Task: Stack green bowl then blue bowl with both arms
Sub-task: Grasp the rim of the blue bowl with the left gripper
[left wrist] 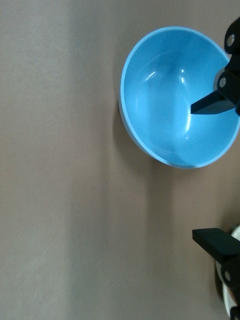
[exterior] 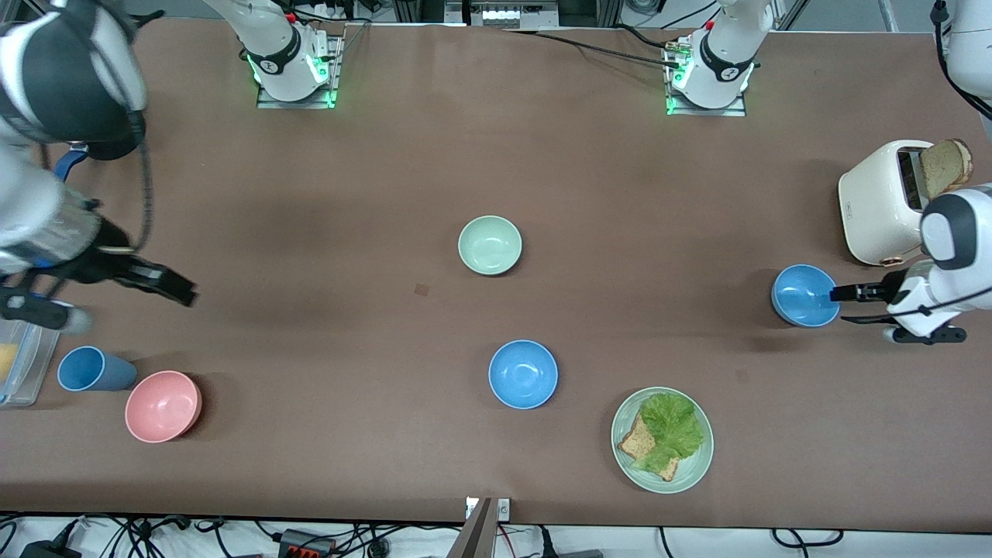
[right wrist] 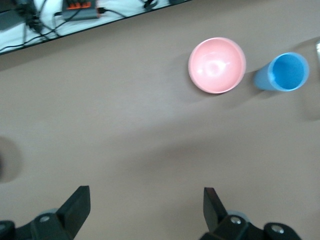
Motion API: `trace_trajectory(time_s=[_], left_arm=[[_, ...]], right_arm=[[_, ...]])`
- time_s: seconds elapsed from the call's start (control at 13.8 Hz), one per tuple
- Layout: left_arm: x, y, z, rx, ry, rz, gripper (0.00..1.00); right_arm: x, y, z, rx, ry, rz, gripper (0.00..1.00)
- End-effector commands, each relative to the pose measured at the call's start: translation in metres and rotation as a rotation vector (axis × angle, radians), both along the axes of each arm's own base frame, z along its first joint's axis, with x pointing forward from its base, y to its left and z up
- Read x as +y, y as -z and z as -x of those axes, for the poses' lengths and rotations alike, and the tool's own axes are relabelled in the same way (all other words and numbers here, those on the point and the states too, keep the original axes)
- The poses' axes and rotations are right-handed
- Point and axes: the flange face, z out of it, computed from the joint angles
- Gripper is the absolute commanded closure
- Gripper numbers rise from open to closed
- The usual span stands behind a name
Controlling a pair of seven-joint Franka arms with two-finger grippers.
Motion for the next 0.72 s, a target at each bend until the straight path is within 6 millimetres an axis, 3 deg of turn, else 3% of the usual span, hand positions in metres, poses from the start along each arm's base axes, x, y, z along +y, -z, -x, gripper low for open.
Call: trace_trajectory(time_s=[0.0,0.29,0.51,0.65], left_arm=[[-0.008,-0.006,0.026,-0.019,0.054,-0.007,0.00],[0.005,0.009,0.046,0.001,0.059,0.013,0.00],[0.002,0.022,0.051,-0.039,0.061,0.006,0.03],[0.000,0.023,0.050,-0.038,0.063,0.008,0.13]], right_arm=[[-0.048,-0.009,0.012,0.005,-0.100,0.030,0.00],[-0.117,-0.009,0.016,0.002,-0.141,-0.059,0.00],[-0.120,-0.017,0.023,0.012,-0.140,-0.049,0.00],[-0.118,-0.021,0.026,0.014,-0.150,-0.028,0.00]])
